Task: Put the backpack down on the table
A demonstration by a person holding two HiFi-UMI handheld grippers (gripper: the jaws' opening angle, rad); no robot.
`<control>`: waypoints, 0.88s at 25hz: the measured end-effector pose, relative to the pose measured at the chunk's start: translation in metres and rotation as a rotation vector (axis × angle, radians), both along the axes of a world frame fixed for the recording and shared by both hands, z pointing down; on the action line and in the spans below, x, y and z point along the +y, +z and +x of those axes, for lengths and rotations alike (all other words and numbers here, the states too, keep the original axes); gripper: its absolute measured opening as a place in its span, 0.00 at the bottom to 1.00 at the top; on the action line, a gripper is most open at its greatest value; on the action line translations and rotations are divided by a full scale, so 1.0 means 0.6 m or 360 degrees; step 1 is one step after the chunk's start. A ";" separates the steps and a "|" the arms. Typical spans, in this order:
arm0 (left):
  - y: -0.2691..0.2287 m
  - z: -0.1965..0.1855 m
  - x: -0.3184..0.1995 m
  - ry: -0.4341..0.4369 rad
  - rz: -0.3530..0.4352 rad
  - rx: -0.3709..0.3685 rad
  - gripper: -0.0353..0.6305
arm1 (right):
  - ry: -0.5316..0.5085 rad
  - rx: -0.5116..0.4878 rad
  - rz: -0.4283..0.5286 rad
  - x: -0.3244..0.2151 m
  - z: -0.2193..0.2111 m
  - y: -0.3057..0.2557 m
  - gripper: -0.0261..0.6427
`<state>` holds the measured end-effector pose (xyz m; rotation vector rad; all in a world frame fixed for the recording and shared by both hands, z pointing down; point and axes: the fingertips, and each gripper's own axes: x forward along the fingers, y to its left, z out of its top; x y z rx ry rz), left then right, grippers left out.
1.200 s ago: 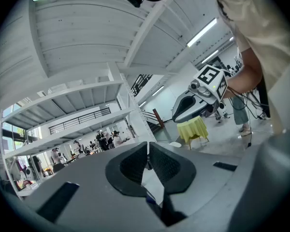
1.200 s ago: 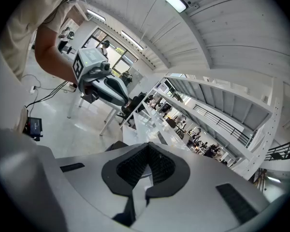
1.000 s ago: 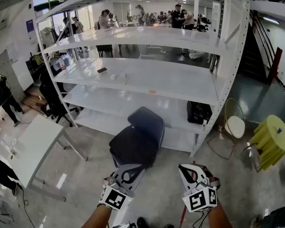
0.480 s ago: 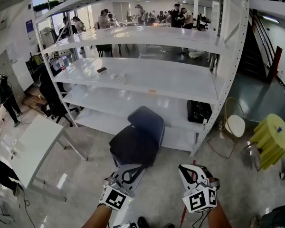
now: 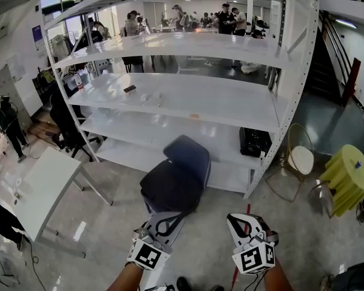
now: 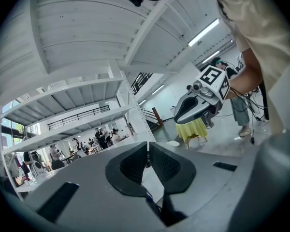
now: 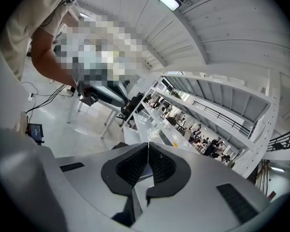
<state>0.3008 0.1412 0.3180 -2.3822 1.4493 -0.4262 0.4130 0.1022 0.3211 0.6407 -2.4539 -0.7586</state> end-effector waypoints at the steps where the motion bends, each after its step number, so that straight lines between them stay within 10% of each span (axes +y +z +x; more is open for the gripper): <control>1: 0.002 -0.003 0.000 0.0000 -0.0003 0.0003 0.09 | -0.0001 -0.0002 -0.0007 0.001 -0.004 0.003 0.08; 22: 0.066 -0.165 -0.012 -0.0015 -0.0074 0.0106 0.09 | 0.0041 -0.0009 -0.0136 -0.012 -0.156 0.065 0.08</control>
